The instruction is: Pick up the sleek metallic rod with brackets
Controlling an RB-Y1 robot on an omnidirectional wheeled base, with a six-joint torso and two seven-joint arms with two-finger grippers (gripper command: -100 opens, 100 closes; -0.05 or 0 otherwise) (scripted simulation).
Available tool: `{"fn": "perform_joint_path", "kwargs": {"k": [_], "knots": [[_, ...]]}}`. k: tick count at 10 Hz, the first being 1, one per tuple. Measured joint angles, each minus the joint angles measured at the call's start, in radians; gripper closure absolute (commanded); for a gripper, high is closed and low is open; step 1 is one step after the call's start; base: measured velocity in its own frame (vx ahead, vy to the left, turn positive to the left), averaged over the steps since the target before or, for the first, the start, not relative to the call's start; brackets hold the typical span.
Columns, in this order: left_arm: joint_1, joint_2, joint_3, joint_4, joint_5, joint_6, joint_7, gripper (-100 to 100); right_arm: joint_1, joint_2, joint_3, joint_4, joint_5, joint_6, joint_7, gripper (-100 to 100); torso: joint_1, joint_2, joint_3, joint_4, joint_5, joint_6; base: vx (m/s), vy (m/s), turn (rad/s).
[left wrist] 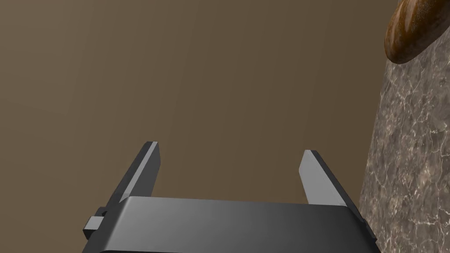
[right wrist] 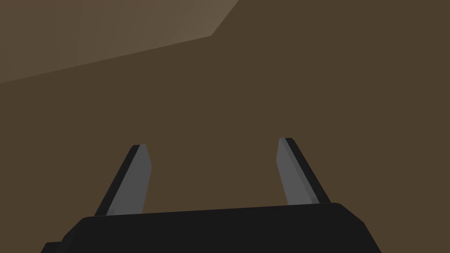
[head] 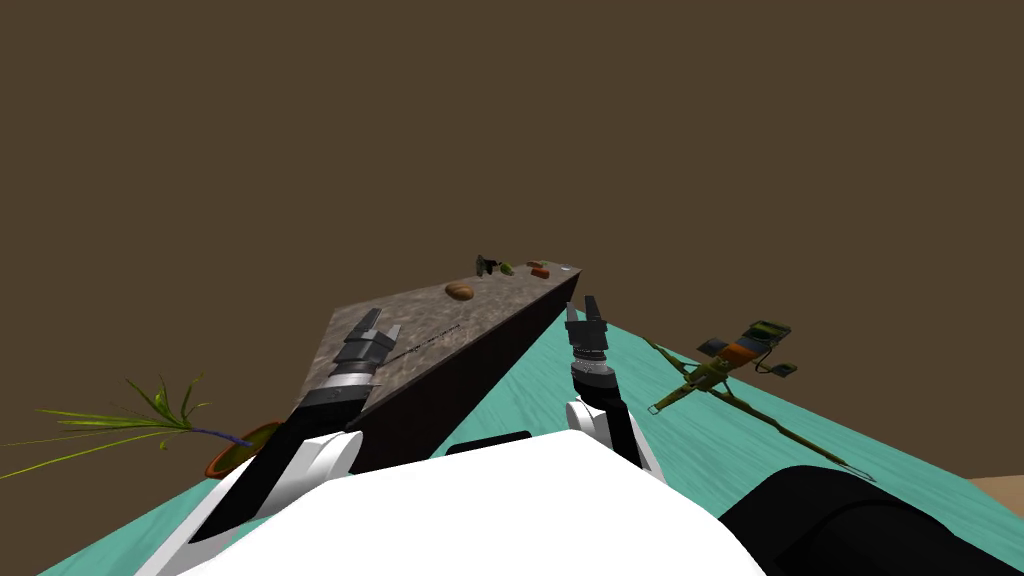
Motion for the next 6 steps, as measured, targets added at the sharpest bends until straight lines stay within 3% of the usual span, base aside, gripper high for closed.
{"fn": "perform_joint_path", "kwargs": {"k": [6], "knots": [[0.005, 0.073, 0.031, 0.0, 0.088, 0.161, 0.089, -100, 0.0, 0.0, 0.0, 0.0, 0.0, 0.0, 0.0, 0, 0.0, 0.0, 0.0, 0.0, 0.0, 0.0, 0.031, -0.014, -0.023]]}}
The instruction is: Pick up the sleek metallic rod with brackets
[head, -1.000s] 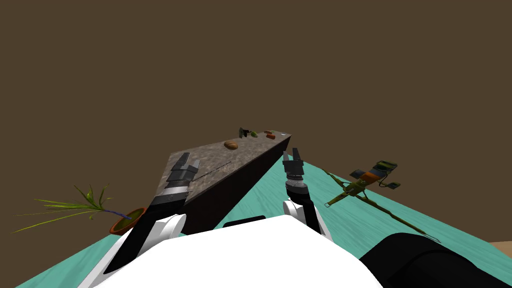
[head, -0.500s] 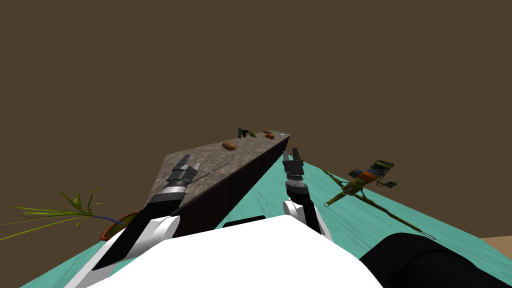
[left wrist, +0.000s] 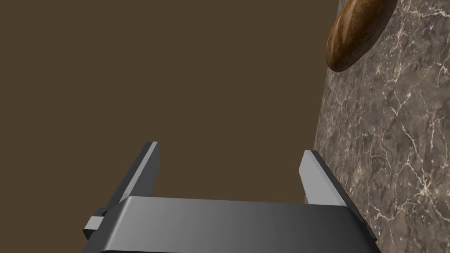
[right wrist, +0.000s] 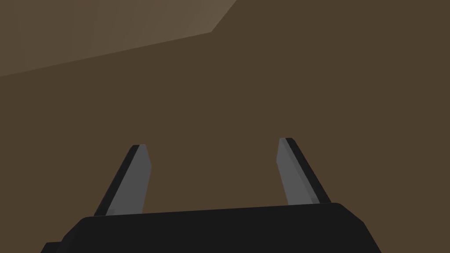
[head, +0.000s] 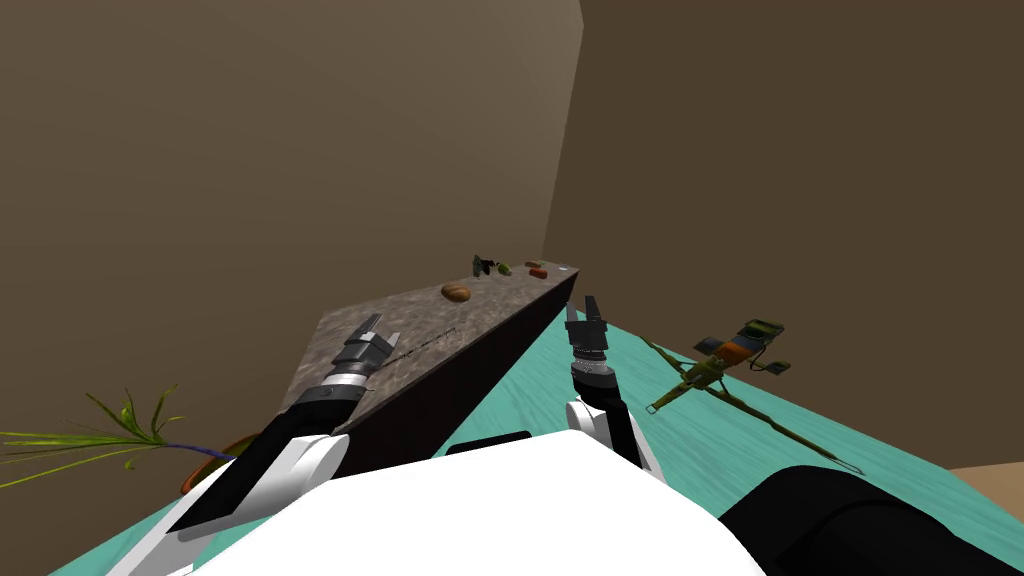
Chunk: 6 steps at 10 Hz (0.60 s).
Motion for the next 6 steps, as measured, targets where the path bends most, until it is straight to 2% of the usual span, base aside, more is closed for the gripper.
{"fn": "perform_joint_path", "kwargs": {"k": [6], "knots": [[0.006, 0.053, 0.025, -0.004, 0.075, 0.145, 0.074, -100, 0.0, 0.0, 0.0, 0.0, 0.0, 0.0, 0.0, 0, 0.0, 0.0, 0.0, 0.0, 0.0, 0.0, 0.029, -0.014, -0.024]]}}
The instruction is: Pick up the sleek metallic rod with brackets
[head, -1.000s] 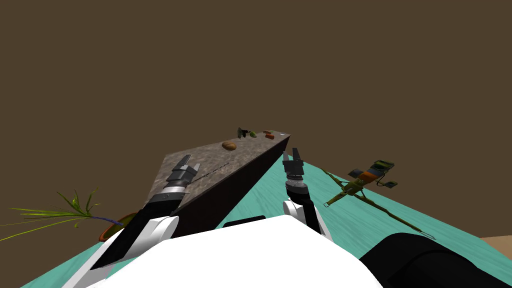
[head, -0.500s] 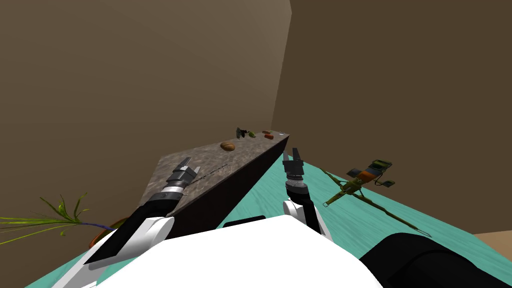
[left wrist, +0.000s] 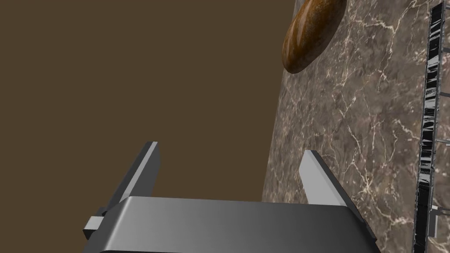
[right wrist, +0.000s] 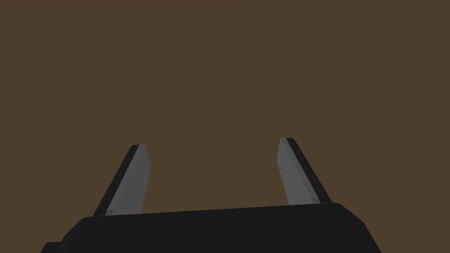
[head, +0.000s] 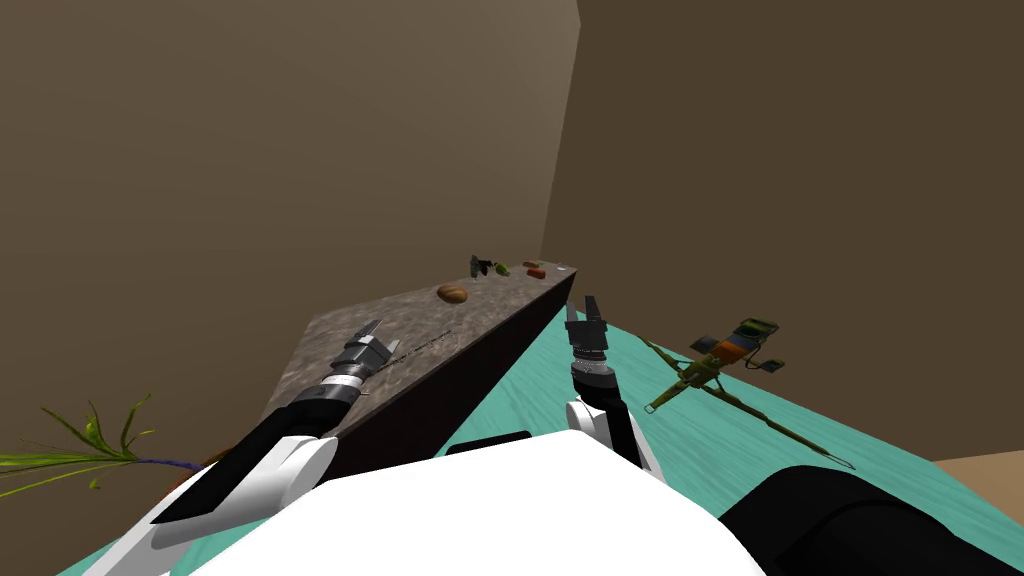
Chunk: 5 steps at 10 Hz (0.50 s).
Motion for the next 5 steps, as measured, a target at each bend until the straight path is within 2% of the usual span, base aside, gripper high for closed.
{"fn": "perform_joint_path", "kwargs": {"k": [5], "knots": [[0.005, 0.044, 0.025, -0.008, 0.063, 0.13, 0.065, -100, 0.0, 0.0, 0.0, 0.0, 0.0, 0.0, 0.0, 0, 0.0, 0.0, 0.0, 0.0, 0.0, 0.0, 0.033, -0.013, -0.026]]}}
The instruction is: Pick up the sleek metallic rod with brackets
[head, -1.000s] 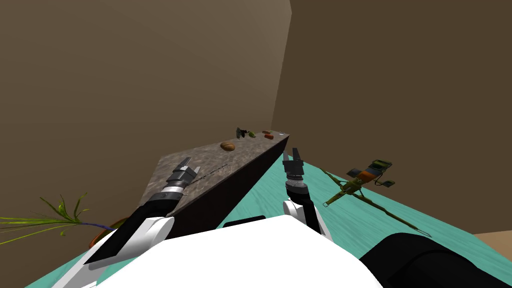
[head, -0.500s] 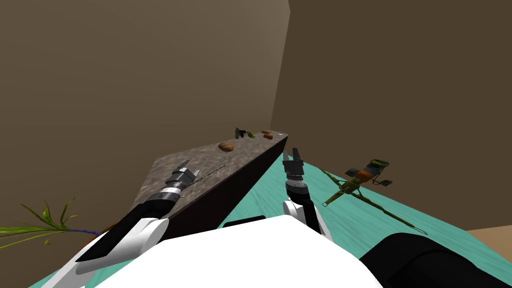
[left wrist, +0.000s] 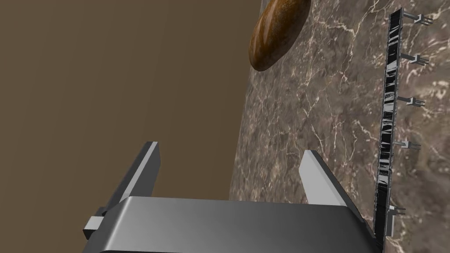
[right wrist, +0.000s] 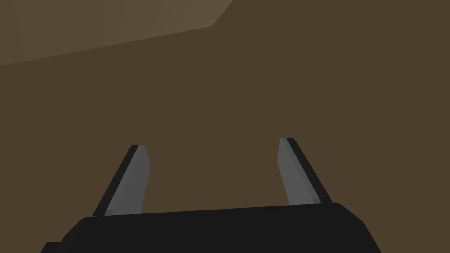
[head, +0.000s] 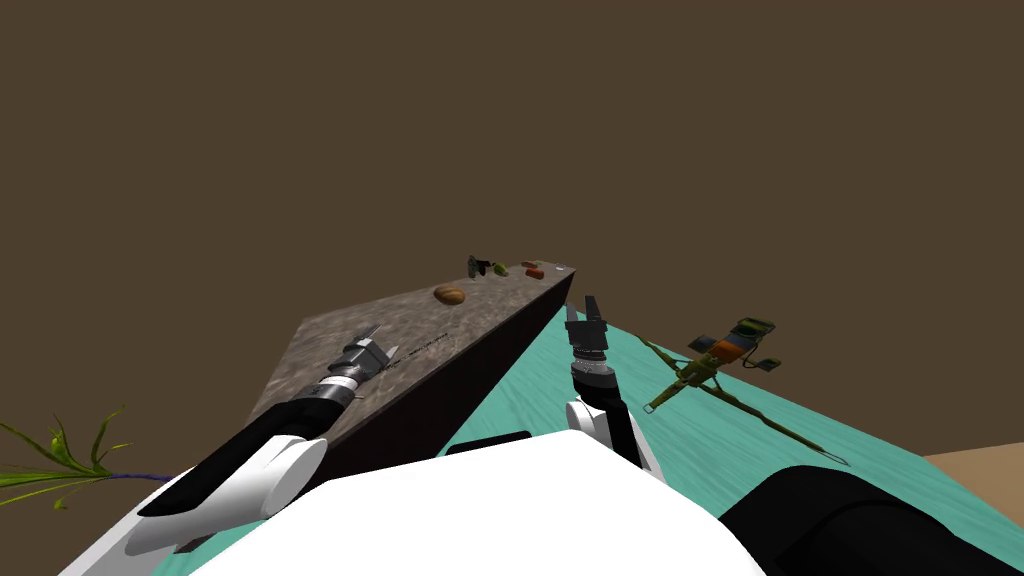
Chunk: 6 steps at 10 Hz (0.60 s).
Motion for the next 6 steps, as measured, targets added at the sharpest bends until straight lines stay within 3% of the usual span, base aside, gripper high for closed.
{"fn": "perform_joint_path", "kwargs": {"k": [6], "knots": [[-0.008, 0.061, 0.028, 0.023, 0.082, 0.154, 0.082, -100, 0.0, 0.0, 0.0, 0.0, 0.0, 0.0, 0.0, 0, 0.0, 0.0, 0.0, 0.0, 0.0, 0.0, 0.031, -0.014, -0.025]]}}
